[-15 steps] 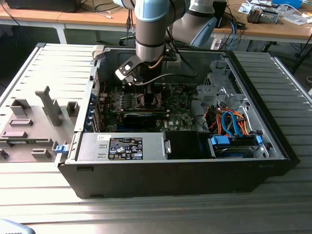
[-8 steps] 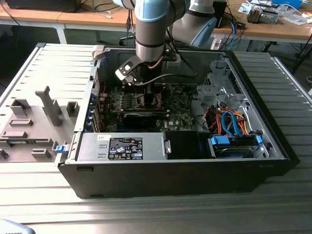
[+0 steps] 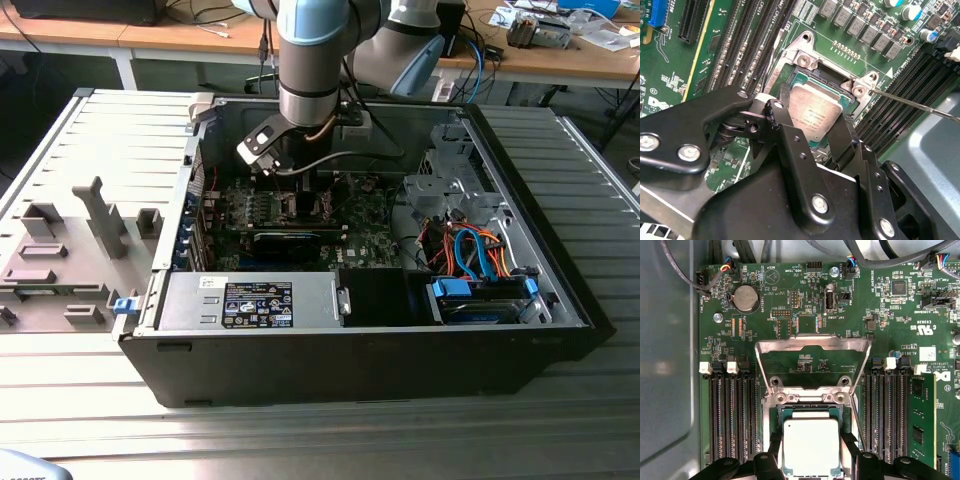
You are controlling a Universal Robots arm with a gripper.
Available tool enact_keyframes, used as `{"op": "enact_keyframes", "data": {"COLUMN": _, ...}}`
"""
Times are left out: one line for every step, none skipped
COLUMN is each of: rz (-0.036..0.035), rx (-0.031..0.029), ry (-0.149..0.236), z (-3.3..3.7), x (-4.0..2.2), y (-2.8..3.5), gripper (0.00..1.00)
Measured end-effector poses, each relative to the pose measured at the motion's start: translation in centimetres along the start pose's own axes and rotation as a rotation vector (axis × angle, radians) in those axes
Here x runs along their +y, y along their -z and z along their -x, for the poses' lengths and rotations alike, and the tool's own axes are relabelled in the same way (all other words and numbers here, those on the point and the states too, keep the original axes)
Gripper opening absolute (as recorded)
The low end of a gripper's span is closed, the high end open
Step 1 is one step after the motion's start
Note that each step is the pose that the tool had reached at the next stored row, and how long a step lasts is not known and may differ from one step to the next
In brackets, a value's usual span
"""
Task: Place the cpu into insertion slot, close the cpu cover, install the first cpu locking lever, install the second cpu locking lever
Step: 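Place the cpu into insertion slot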
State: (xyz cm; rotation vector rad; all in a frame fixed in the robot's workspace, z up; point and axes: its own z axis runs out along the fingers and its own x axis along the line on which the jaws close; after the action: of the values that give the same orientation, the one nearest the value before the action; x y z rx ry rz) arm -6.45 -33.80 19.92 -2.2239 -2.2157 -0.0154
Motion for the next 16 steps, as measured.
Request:
{"op": "enact_keyframes", "data": {"rz": 0.0, "rx": 0.0, "ry": 0.0, "z": 0.0, "x": 0.01, "y": 0.0, "gripper": 0.55}}
{"op": "enact_keyframes", "data": {"rz": 0.0001, "rx": 0.0001, "ry": 0.0, "z": 0.0, "x": 0.01, "y": 0.0, "gripper": 0.55}}
{"op": "enact_keyframes", "data": {"rz": 0.0001, "rx": 0.0, "ry": 0.0, "z": 0.0, "x": 0.01, "y": 0.0, "gripper": 0.55}}
{"op": "enact_keyframes", "data": {"rz": 0.0001, "rx": 0.0, "ry": 0.0, "z": 0.0, "x": 0.01, "y": 0.0, "gripper": 0.55}}
{"op": "enact_keyframes", "data": {"rz": 0.0005, "rx": -0.0004, "ry": 0.0, "z": 0.0, "x": 0.02, "y": 0.0, "gripper": 0.55}}
{"op": "enact_keyframes", "data": {"rz": 0.0001, "rx": -0.0002, "ry": 0.0, "z": 0.0, "x": 0.02, "y": 0.0, "gripper": 0.56}}
{"op": "enact_keyframes", "data": {"rz": 0.0, "rx": 0.0, "ry": 0.0, "z": 0.0, "x": 0.02, "y": 0.0, "gripper": 0.62}}
{"op": "enact_keyframes", "data": {"rz": 0.0, "rx": 0.0, "ry": 0.0, "z": 0.0, "x": 0.02, "y": 0.0, "gripper": 0.62}}
{"op": "enact_keyframes", "data": {"rz": 0.0, "rx": 0.0, "ry": 0.0, "z": 0.0, "x": 0.02, "y": 0.0, "gripper": 0.62}}
{"op": "enact_keyframes", "data": {"rz": 0.0, "rx": 0.0, "ry": 0.0, "z": 0.0, "x": 0.02, "y": 0.0, "gripper": 0.62}}
{"op": "enact_keyframes", "data": {"rz": 0.0001, "rx": 0.0, "ry": 0.0, "z": 0.0, "x": 0.02, "y": 0.0, "gripper": 0.62}}
{"op": "enact_keyframes", "data": {"rz": 0.0, "rx": 0.0, "ry": 0.0, "z": 0.0, "x": 0.02, "y": 0.0, "gripper": 0.62}}
{"op": "enact_keyframes", "data": {"rz": 0.0, "rx": -0.0002, "ry": 0.0, "z": -0.01, "x": 0.02, "y": 0.1, "gripper": 0.62}}
{"op": "enact_keyframes", "data": {"rz": 0.0001, "rx": 0.0, "ry": 0.0, "z": -0.01, "x": 0.03, "y": 0.34, "gripper": 0.62}}
{"op": "enact_keyframes", "data": {"rz": 0.0001, "rx": 0.0, "ry": 0.0, "z": -0.01, "x": 0.02, "y": 0.85, "gripper": 0.62}}
{"op": "enact_keyframes", "data": {"rz": 0.0, "rx": 0.0001, "ry": 0.0, "z": -0.01, "x": 0.03, "y": 1.14, "gripper": 0.62}}
